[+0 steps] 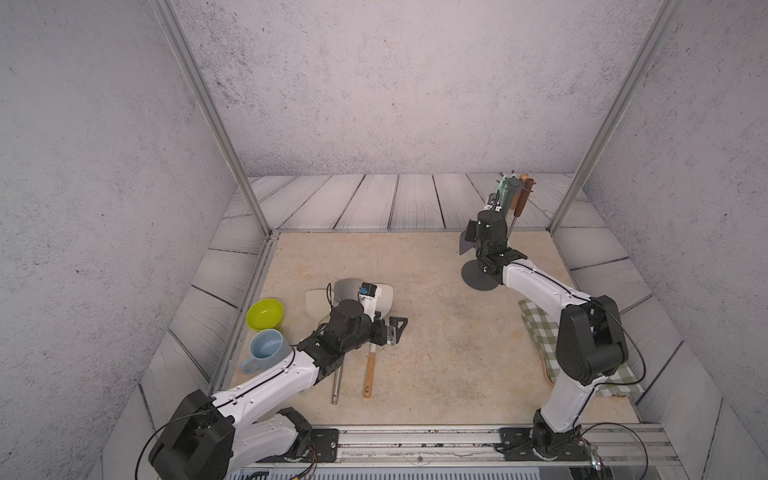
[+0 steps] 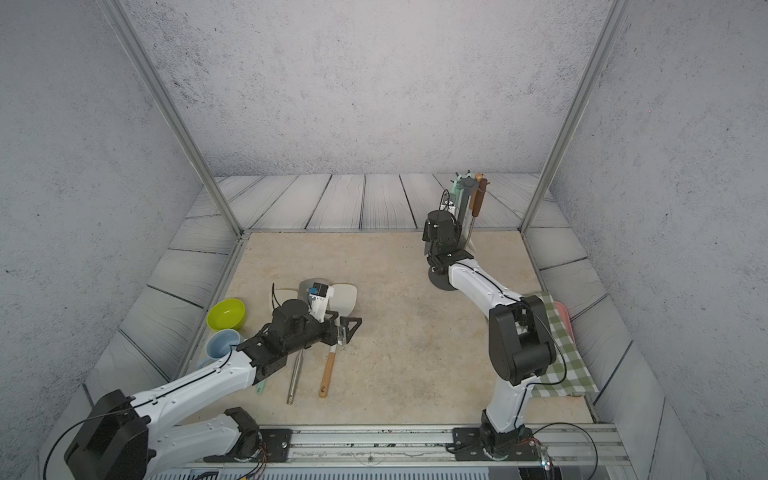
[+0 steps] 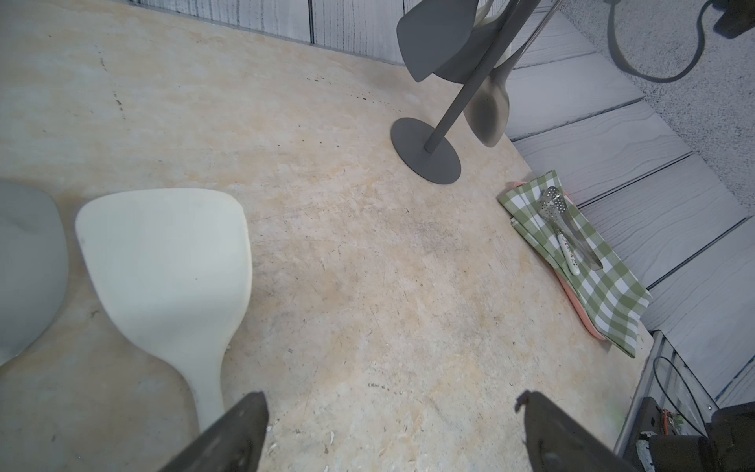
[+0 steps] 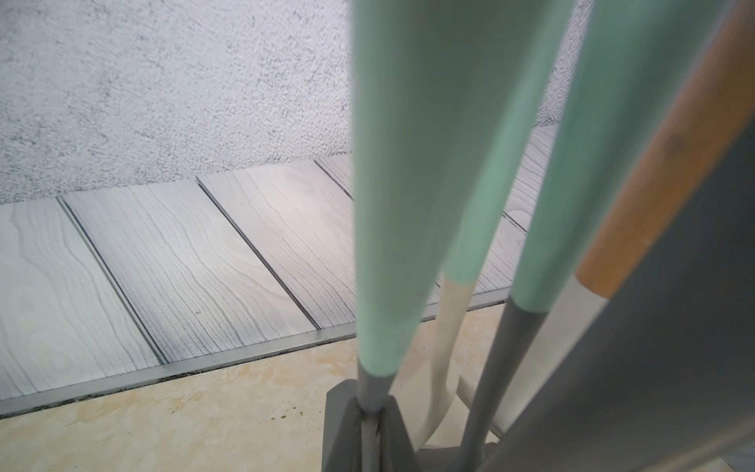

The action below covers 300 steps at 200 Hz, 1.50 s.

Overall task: Take the spatula off the kitchen utensil rack
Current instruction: Take off the spatula from the rack.

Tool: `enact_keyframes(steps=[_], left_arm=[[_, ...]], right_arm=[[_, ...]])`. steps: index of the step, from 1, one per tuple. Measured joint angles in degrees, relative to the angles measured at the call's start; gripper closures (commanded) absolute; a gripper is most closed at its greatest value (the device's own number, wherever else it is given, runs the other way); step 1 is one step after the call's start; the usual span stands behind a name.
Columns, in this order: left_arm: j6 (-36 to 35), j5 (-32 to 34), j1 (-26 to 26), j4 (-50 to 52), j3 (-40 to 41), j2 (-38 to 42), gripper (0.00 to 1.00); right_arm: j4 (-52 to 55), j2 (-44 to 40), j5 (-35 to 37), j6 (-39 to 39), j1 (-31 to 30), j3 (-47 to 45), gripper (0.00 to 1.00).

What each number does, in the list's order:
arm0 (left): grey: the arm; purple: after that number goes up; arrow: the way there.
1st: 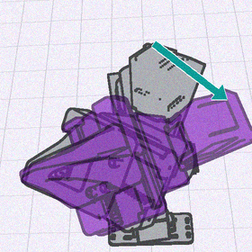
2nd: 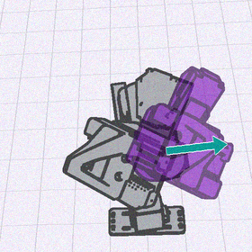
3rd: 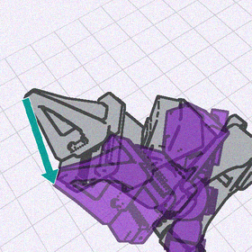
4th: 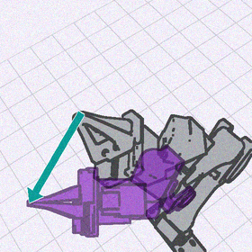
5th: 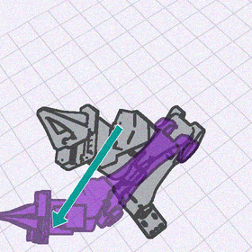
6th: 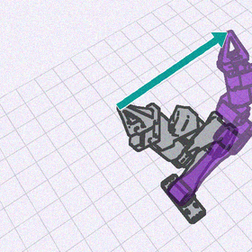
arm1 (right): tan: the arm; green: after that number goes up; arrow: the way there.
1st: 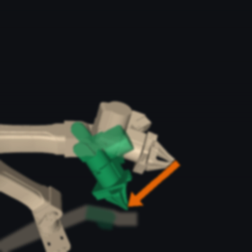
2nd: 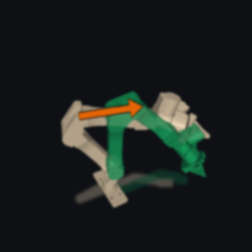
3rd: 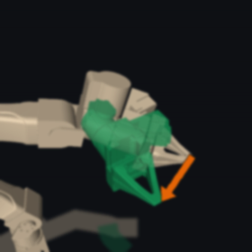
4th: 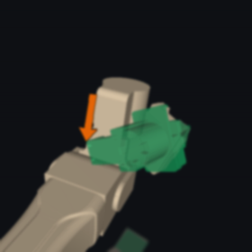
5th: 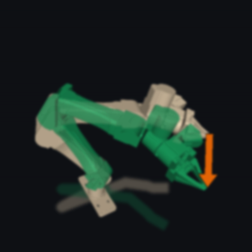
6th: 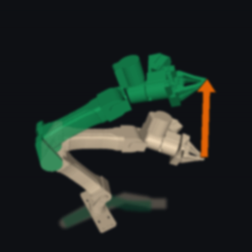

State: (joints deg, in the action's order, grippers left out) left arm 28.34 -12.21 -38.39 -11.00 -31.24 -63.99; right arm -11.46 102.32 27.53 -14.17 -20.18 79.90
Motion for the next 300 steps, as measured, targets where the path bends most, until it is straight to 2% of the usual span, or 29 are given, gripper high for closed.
enact_keyframes(steps=[49,118,217,250,300], left_arm=[[0.0,0.0,0.0,0.0,0.0,0.0,0.01],[0.0,-0.1,0.0,0.0,0.0,0.0,0.01],[0.1,-0.1,0.0,0.0,0.0,0.8,0.01],[0.2,-0.2,0.0,0.3,0.0,2.8,0.01],[0.1,0.7,0.0,1.7,0.0,11.4,0.01]], right_arm=[[-2.5,-3.1,-5.0,0.9,0.2,-4.4,1.00],[-2.0,-10.8,-15.6,1.2,0.5,-10.8,1.00],[-2.3,-18.1,-29.7,3.3,1.7,-12.5,1.00],[2.6,-20.1,-38.3,6.2,1.7,-12.5,1.00],[15.5,-21.8,-48.9,9.9,1.3,-12.6,1.00]])
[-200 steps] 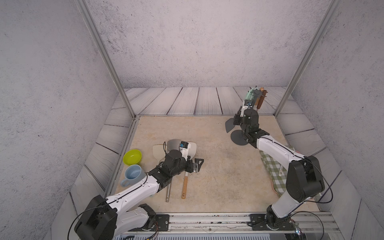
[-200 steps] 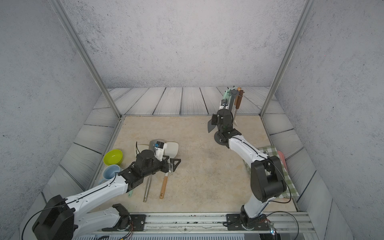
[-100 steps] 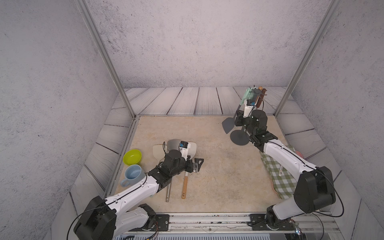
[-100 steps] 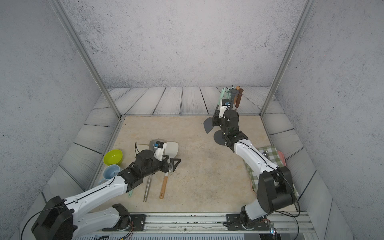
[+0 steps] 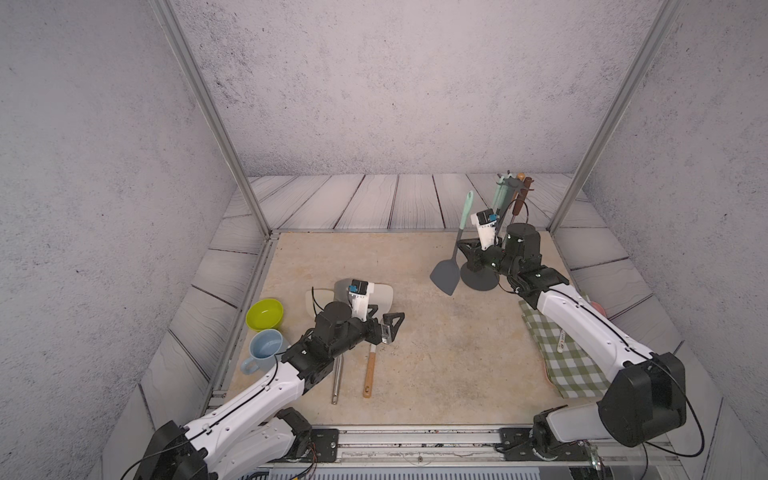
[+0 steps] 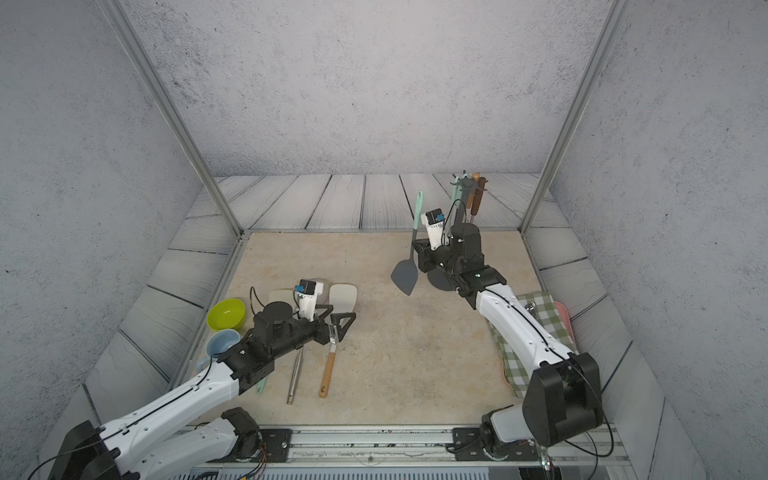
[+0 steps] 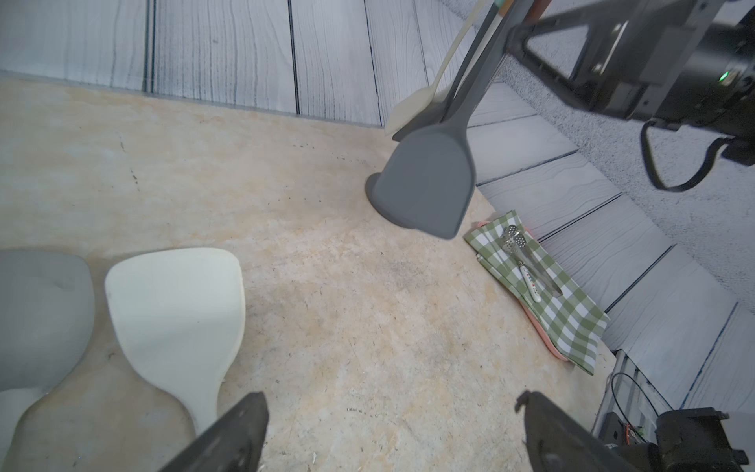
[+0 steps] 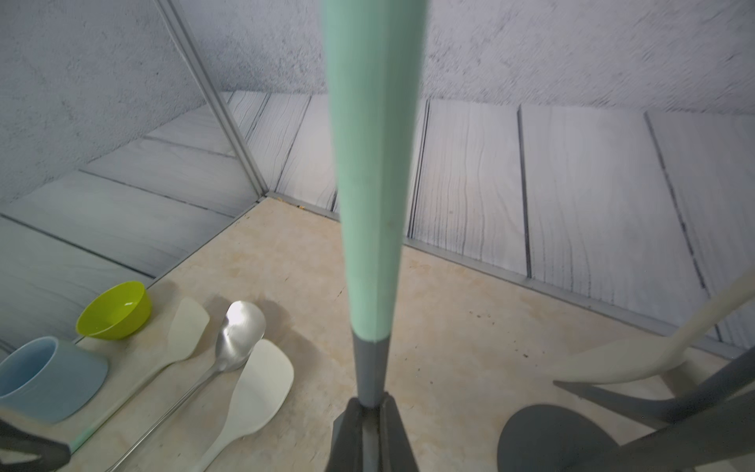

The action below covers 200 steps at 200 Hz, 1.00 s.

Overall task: Take the spatula off the kitchen utensil rack
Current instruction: Place the spatula at the center of the board.

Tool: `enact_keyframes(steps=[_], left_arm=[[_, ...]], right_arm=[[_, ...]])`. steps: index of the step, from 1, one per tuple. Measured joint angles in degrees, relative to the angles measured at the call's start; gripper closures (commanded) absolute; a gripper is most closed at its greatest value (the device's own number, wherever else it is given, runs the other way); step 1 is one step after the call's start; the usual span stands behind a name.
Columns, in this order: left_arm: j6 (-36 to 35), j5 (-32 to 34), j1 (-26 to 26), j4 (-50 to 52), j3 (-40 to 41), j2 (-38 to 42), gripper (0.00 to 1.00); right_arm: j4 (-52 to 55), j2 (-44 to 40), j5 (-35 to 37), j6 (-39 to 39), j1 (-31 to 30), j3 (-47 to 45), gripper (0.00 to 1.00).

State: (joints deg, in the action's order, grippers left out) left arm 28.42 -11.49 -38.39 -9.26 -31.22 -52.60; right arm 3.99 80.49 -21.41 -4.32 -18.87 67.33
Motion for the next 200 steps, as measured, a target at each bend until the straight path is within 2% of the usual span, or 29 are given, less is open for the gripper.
enact_keyframes(steps=[34,77,122,151,200], left_arm=[[-0.2,2.8,0.0,0.1,0.9,3.8,0.01],[0.3,4.3,0.0,2.9,-0.6,2.7,0.01],[2.7,2.2,0.0,10.6,-18.4,-7.4,0.00],[3.8,-0.5,0.0,14.6,-29.9,-14.6,0.05],[5.2,-5.3,0.1,19.6,-38.8,-25.1,0.07]], right_arm=[[4.1,-1.2,-2.6,0.1,-2.0,-3.7,1.00],[6.9,-2.3,-3.9,0.1,-6.4,-8.9,1.00],[9.0,-2.3,-4.5,0.6,-8.9,-9.0,1.00],[10.9,-2.3,-4.6,1.4,-9.8,-8.4,1.00],[12.9,-2.3,-4.8,2.3,-11.0,-6.9,1.00]])
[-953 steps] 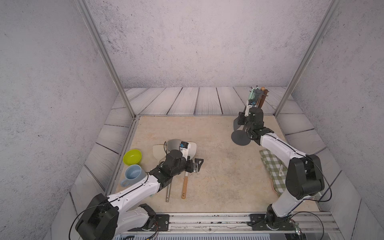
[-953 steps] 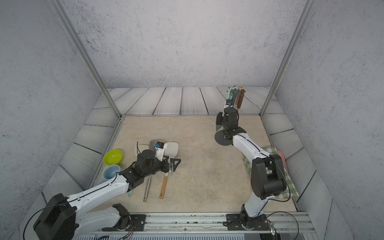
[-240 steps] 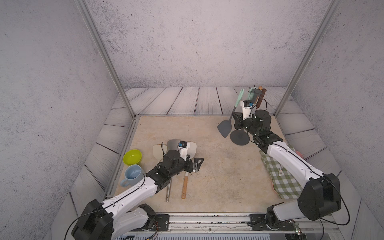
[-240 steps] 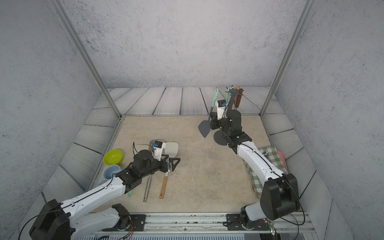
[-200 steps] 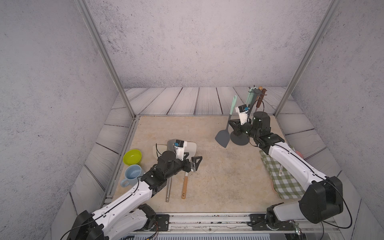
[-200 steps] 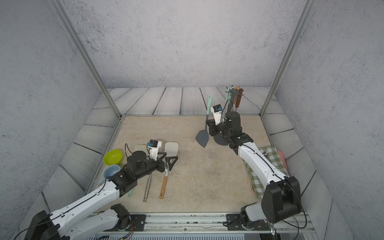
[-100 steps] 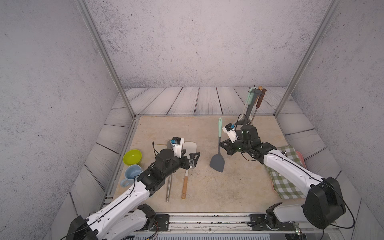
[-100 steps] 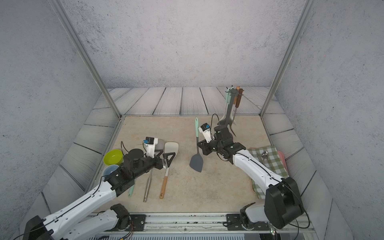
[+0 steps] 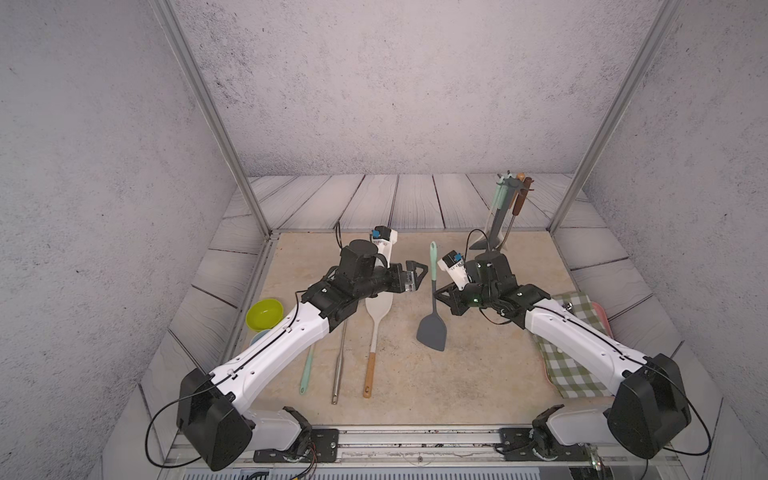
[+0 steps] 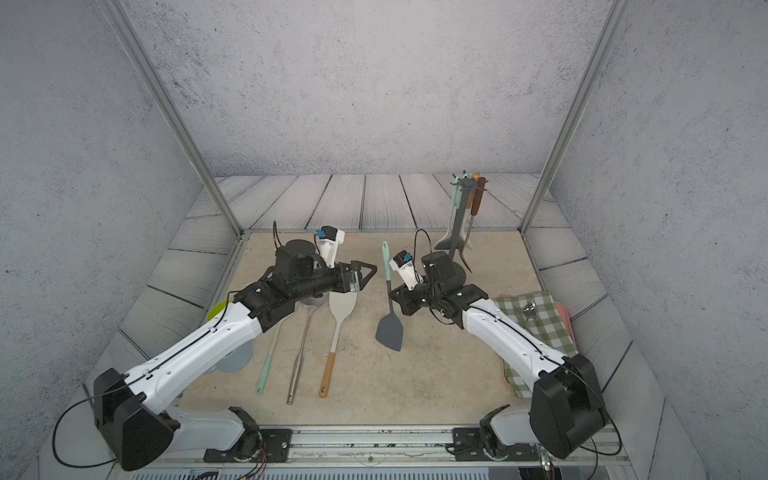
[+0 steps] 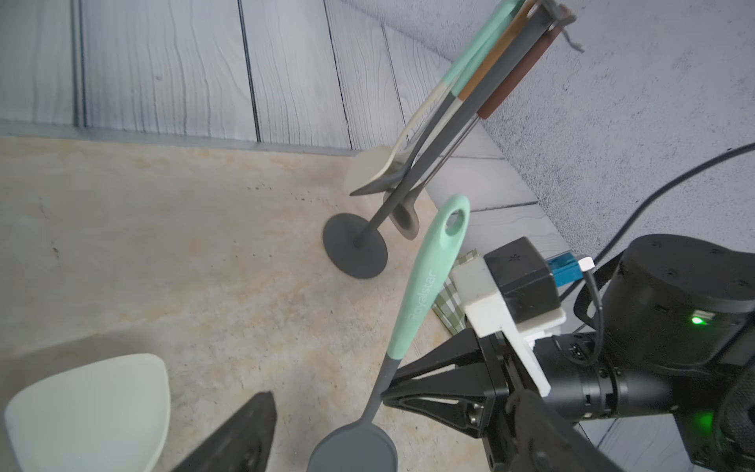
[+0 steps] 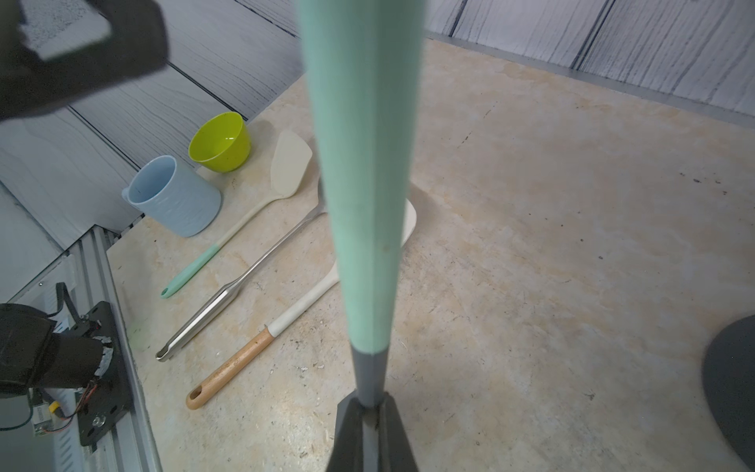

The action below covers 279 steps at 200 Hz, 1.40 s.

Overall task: Take the spatula off the kitchen utensil rack
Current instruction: Place the spatula at the center of the board.

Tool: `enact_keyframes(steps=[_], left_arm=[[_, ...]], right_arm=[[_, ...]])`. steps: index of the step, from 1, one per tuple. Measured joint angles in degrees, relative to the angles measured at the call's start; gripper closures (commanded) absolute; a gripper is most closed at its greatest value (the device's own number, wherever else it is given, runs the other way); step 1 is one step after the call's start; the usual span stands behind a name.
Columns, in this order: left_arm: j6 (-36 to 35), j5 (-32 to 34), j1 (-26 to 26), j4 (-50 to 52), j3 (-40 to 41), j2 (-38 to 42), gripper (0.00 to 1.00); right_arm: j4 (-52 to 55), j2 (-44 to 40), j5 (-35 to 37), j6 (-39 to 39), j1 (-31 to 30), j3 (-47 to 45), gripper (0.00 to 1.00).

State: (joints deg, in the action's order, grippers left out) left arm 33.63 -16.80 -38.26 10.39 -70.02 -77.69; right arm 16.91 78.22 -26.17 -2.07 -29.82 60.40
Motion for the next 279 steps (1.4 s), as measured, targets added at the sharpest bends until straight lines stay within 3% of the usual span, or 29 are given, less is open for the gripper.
enact_keyframes(steps=[56,101,163,181,214,224,264,279], left_arm=[[1.8,-2.9,0.5,1.7,-6.1,-6.6,0.10],[3.2,-3.6,2.1,2.0,-7.4,-7.8,0.25],[5.2,-5.1,4.8,1.0,-7.7,-9.9,0.31],[5.4,-5.8,4.8,0.9,-8.3,-11.2,0.42],[6.3,-6.6,4.8,0.5,-8.3,-12.6,0.90],[5.4,-4.9,5.2,1.2,-8.1,-13.0,1.00],[7.4,-5.0,5.8,0.1,-7.4,-13.9,1.00],[8.3,-4.4,5.8,-0.7,-6.8,-13.9,1.00]], right_arm=[[2.0,0.5,0.4,0.9,-1.8,1.4,1.00],[3.1,2.0,1.5,1.8,-2.8,1.9,1.00],[3.4,3.0,1.8,2.4,-4.0,2.6,1.00],[3.5,3.9,2.1,2.6,-4.2,3.4,1.00],[4.2,5.3,2.8,2.5,-4.8,4.6,1.00],[4.9,5.2,3.1,2.5,-4.7,4.9,1.00],[4.8,5.5,4.6,2.2,-4.7,4.9,1.00],[4.7,5.5,5.7,1.6,-4.8,4.9,0.83]])
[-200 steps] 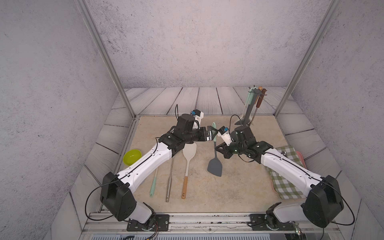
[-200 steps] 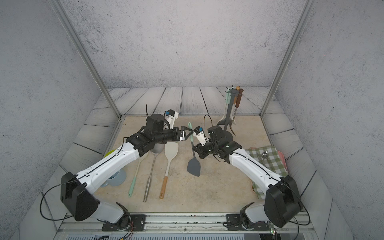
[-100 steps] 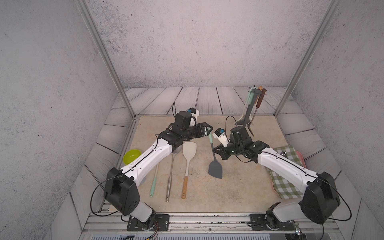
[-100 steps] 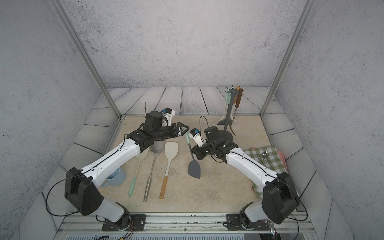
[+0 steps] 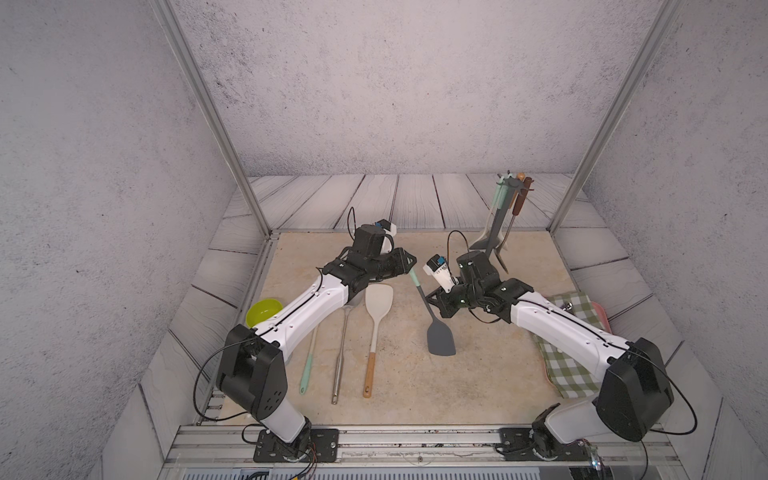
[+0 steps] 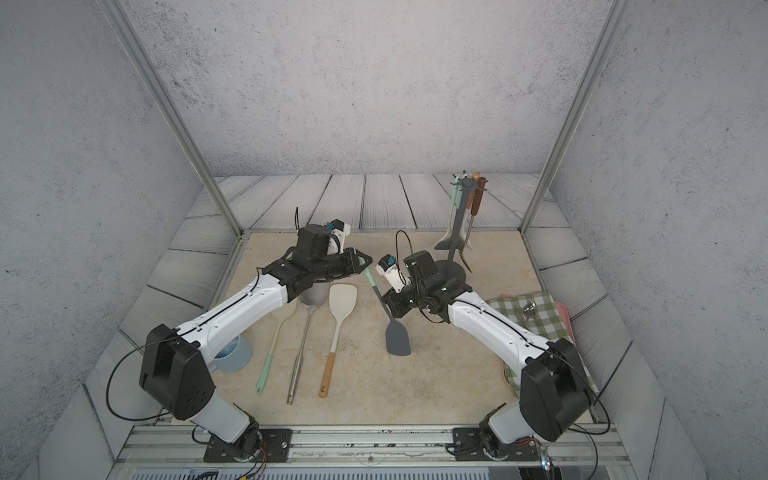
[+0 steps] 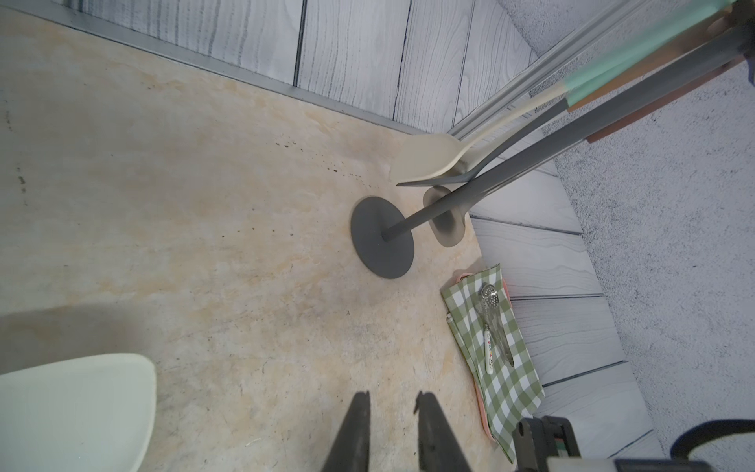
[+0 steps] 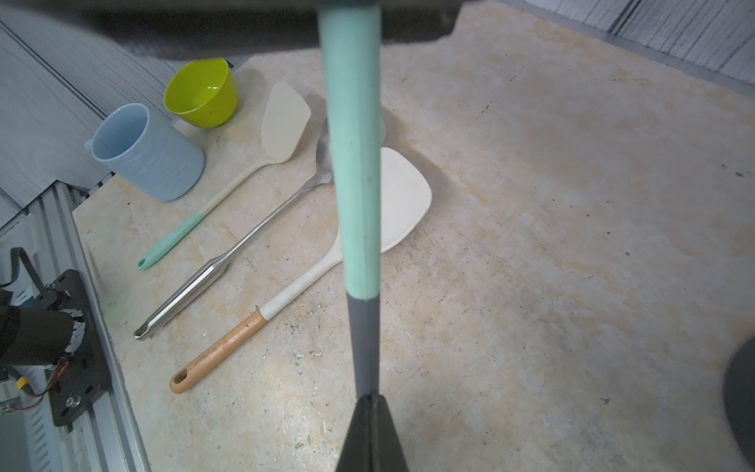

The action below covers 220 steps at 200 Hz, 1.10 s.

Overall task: Take the spatula off the kitchen utensil rack
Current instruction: Place the spatula at the center of the board.

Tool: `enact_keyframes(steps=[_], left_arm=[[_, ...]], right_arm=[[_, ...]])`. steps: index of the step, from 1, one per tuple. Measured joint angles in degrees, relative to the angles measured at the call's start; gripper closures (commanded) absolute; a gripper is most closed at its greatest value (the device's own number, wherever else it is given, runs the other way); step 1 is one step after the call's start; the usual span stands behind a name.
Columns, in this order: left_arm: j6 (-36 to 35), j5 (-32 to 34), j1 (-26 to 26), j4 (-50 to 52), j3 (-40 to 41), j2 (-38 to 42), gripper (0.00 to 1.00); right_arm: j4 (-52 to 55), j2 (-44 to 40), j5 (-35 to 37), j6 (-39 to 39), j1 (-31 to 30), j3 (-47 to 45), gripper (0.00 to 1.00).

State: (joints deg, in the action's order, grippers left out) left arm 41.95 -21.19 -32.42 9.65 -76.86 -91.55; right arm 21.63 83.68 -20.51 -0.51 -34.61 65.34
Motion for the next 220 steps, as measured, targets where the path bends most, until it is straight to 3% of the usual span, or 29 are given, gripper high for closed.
enact_keyframes(steps=[27,58,96,149,195,220], left_arm=[[3.3,0.9,-0.1,-2.9,2.5,0.5,1.00],[10.5,1.9,1.5,-8.6,9.2,3.1,1.00],[23.6,4.2,4.8,-20.0,18.1,5.4,1.00],[41.6,5.4,5.4,-37.2,26.0,5.0,1.00],[51.3,5.6,5.4,-47.9,29.9,3.0,1.00],[54.5,5.8,5.4,-50.8,31.9,2.5,1.00]], right_arm=[[0.0,-0.8,2.1,-2.6,-0.1,-0.1,0.53],[-0.5,-6.4,3.0,-9.0,-0.1,-1.5,0.35],[-3.4,-12.7,3.7,-20.7,-0.1,-3.7,0.28],[-12.9,-12.9,4.9,-36.1,-0.1,-11.3,0.20],[-21.9,-11.3,9.9,-46.4,-0.6,-15.8,0.00],[-25.5,-9.9,14.6,-50.8,-1.5,-15.8,0.01]])
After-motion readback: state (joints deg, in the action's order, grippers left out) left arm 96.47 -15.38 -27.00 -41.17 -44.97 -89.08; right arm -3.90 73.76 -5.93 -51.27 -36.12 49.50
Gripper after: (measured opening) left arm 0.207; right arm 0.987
